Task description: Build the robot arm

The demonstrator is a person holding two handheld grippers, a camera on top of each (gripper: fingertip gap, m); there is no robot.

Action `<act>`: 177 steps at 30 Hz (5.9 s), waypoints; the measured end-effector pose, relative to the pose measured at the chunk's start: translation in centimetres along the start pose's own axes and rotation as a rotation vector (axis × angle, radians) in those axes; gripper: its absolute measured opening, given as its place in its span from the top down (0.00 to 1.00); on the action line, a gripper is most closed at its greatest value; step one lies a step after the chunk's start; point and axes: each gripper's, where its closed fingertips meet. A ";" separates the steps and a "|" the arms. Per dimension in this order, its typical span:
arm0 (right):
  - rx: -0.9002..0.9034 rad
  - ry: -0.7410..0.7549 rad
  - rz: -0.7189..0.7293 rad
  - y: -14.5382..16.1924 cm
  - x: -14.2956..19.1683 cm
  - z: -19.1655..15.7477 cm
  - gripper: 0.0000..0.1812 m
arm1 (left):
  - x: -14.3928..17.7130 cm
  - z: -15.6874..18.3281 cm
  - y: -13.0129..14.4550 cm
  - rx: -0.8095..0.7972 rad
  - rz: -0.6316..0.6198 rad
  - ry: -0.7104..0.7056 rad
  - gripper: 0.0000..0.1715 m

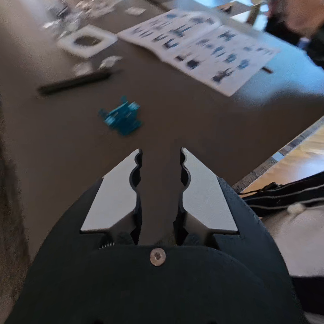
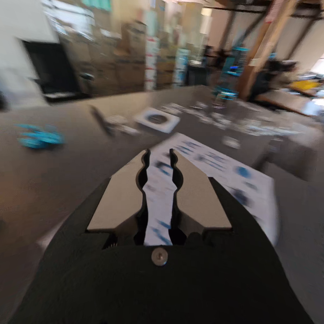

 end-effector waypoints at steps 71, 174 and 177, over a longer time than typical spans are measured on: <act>1.132 0.017 0.045 4.1 -11.7 -30.7 0.90 | 15.0 -6.2 7.0 0.081 -0.029 -0.161 0.80; -0.046 0.489 -0.011 -14.0 -11.0 -22.8 0.92 | 40.8 -39.1 4.9 -0.065 0.323 -0.491 0.53; -0.057 0.503 -0.087 -15.1 -14.7 -25.2 0.87 | 44.9 -45.0 7.8 -0.031 0.268 -0.525 0.51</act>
Point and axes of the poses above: each gripper's, where its closed fingertips meet, x back along the fingers, y out of its underside, z = x × y across the jaws, and after that the axes turned 8 degrees about y, right-handed
